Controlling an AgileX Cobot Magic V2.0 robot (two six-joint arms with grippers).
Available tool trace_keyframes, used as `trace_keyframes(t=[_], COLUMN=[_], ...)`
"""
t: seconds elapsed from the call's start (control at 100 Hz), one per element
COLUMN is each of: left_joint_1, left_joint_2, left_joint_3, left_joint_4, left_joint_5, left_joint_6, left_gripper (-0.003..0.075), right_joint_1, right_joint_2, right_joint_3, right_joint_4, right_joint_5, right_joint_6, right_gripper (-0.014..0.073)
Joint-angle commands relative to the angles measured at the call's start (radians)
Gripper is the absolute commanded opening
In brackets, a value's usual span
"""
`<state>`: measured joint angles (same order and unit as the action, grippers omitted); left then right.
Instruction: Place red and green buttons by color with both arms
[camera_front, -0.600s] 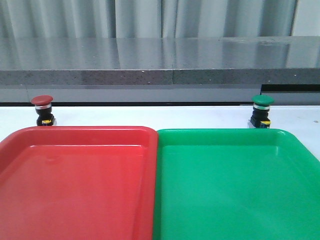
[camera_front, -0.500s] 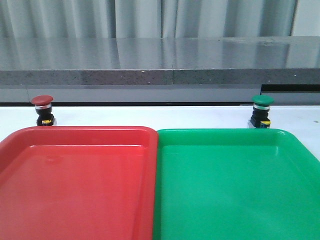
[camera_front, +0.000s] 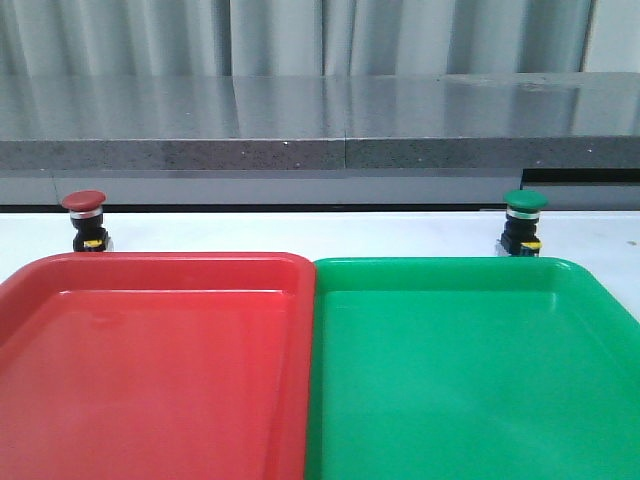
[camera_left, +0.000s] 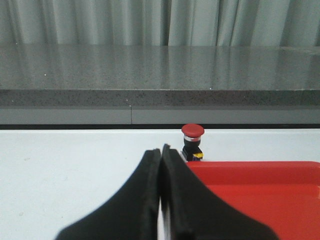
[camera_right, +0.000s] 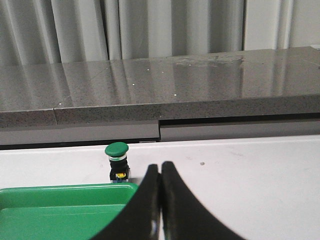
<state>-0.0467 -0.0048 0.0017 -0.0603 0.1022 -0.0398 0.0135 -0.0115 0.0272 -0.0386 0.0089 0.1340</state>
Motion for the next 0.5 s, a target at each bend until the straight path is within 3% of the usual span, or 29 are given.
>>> trace_keyframes(t=[0.0,0.49], left_joint_1=[0.002,0.002], left_joint_2=[-0.032,-0.03], left_joint_3=[0.012,-0.039], left_joint_4=[-0.003,-0.012], left_joint_5=[-0.108,-0.12], left_joint_6=[-0.002,-0.002], left_gripper=[-0.002,-0.0021], right_joint_1=[-0.007,-0.007], right_joint_2=[-0.021,-0.021], right_joint_3=[-0.019,-0.019], right_joint_4=[0.002,0.002], right_joint_5=[-0.08,-0.08], right_joint_6=[-0.008,-0.008], right_gripper=[-0.0064,-0.0064])
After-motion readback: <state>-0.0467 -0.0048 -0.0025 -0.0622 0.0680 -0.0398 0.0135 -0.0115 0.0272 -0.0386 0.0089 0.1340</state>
